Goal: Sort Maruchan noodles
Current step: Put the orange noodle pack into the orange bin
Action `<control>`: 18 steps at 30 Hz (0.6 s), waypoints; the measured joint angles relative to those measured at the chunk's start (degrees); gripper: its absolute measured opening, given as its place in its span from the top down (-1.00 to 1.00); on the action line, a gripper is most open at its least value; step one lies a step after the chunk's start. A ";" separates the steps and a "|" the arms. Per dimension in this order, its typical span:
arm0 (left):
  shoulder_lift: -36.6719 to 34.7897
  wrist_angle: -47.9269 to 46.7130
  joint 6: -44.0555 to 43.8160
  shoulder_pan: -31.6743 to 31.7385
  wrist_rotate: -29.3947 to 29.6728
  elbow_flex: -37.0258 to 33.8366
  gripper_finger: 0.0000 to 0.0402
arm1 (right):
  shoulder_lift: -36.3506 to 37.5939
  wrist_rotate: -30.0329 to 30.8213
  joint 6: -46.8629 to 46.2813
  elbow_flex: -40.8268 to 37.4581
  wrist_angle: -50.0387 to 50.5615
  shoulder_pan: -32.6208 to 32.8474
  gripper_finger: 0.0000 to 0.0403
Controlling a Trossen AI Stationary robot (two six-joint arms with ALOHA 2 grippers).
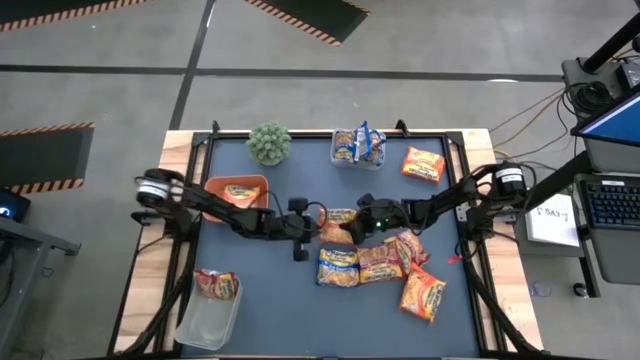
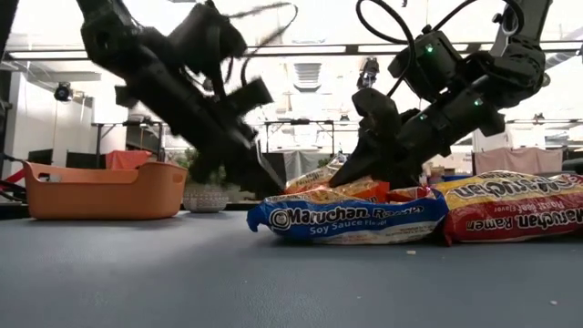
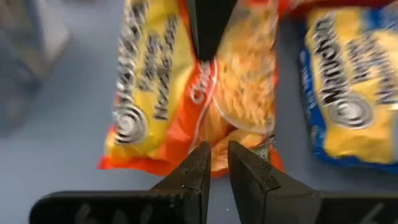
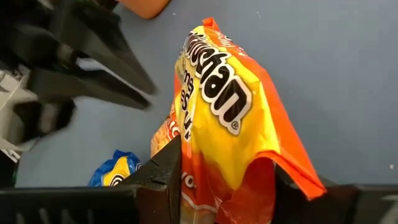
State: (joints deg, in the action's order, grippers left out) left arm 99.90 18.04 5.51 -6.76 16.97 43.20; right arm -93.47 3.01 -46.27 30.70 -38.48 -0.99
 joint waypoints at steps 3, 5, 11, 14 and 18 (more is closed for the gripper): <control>-5.70 -3.12 2.43 -0.44 -0.02 -0.18 0.81 | 0.88 0.04 3.63 -0.04 -0.77 0.07 0.37; -9.95 -2.98 3.35 -0.58 -0.03 -1.00 0.81 | 1.67 0.60 6.55 -0.07 -2.37 0.38 0.36; -22.34 1.65 0.26 -0.47 -0.05 -6.13 0.80 | 3.04 1.57 18.14 -0.02 -9.02 2.37 0.40; -26.84 3.86 -2.52 -0.36 -0.67 -8.96 0.72 | 3.05 1.60 23.13 0.02 -11.93 3.43 0.40; -29.35 9.66 -5.73 -0.36 -1.05 -12.47 0.46 | 3.06 1.59 26.44 0.07 -13.68 4.13 0.39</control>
State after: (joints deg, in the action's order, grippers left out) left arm 70.55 27.70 -0.22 -7.11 15.92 30.73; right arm -90.41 4.59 -19.84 30.76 -52.16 3.14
